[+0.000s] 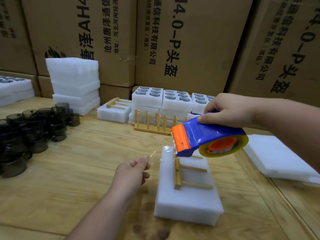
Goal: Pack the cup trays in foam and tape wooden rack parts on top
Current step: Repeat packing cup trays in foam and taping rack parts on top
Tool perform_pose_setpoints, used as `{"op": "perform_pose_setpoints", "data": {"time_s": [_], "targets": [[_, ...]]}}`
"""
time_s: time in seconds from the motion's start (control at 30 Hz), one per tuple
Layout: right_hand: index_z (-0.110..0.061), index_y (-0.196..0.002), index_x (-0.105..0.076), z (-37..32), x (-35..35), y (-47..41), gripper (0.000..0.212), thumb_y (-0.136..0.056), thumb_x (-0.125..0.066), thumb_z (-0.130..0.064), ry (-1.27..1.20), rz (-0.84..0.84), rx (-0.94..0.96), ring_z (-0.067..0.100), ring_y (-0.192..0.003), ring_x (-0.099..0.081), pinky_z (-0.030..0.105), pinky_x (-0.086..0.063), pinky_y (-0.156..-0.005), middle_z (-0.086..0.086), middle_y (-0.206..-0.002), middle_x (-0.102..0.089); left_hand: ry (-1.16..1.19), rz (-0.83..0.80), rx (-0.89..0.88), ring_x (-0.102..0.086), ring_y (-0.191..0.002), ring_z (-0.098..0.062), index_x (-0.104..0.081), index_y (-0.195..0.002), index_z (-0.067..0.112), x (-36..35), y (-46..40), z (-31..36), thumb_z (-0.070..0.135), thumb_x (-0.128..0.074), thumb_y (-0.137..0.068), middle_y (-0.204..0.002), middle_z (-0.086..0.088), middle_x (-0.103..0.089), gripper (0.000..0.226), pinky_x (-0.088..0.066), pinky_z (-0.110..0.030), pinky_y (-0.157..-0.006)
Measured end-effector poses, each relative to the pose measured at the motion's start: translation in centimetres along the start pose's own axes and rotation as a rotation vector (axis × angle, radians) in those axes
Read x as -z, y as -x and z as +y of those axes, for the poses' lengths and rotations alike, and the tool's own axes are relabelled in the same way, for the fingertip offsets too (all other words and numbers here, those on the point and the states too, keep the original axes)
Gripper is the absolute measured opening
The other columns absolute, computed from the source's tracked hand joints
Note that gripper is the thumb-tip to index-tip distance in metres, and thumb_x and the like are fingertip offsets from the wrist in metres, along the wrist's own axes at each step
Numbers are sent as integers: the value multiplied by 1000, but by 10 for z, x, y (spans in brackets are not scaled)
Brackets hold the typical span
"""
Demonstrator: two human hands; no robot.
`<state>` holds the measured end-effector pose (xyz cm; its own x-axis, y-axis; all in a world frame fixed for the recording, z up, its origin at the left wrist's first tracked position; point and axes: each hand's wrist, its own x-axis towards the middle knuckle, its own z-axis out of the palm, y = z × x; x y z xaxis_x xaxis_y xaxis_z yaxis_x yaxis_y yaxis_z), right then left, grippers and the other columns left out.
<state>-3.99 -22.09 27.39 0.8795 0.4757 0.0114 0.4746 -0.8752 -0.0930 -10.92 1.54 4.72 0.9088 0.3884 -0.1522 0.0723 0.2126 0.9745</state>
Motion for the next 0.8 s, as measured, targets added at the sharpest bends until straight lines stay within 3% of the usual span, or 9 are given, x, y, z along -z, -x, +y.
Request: {"op": "perform_pose_setpoints", "data": {"time_s": [0.17,0.33,0.5,0.6,0.7,0.8], "targets": [[-23,-82,-72,-15,-6,-17,47,-90,-55,-66,118,-56,-10,12,-71,-65,28,-47,-59,-5,-76,-70,-181,28,-99,-57,-48,-8,-68,-78,13,-4,-7,-12,32,-61,-100,-62,12,-66,30,-45,-28,-60],[-24,-80,-71,-29,-6,-31,48,-91,-54,-67,134,-94,-4,10,-68,-64,26,-43,-57,-6,-72,-69,-181,54,-99,-48,-52,-18,-65,-70,15,-5,-11,-24,28,-62,-99,-61,2,-62,32,-41,-32,-61],[-25,-79,-73,-39,-1,-44,50,-90,-53,-70,180,-123,13,10,-67,-66,25,-46,-57,-6,-70,-70,-231,47,-85,-48,-46,1,-63,-70,16,-6,-15,-21,25,-59,-99,-57,11,-63,31,-37,-29,-59],[-25,-82,-74,-41,0,-50,52,-90,-52,-71,192,-146,11,11,-68,-67,25,-47,-58,-6,-72,-71,-302,-18,-31,-52,-56,-13,-64,-76,14,-5,-22,-16,27,-58,-99,-68,6,-66,28,-43,-30,-64],[-23,-82,-73,-41,-3,-52,55,-89,-51,-73,218,-150,10,11,-68,-66,26,-46,-57,-4,-73,-71,-318,-100,64,-56,-55,-17,-69,-87,9,-1,-27,-10,31,-62,-98,-73,1,-67,26,-50,-27,-52],[-21,-81,-73,-37,-6,-52,58,-88,-50,-74,235,-160,-9,13,-68,-64,29,-46,-59,-2,-74,-70,-382,-165,129,-53,-40,-15,-70,-87,7,-3,-25,-7,32,-64,-96,-65,1,-62,27,-46,-21,-42]]}}
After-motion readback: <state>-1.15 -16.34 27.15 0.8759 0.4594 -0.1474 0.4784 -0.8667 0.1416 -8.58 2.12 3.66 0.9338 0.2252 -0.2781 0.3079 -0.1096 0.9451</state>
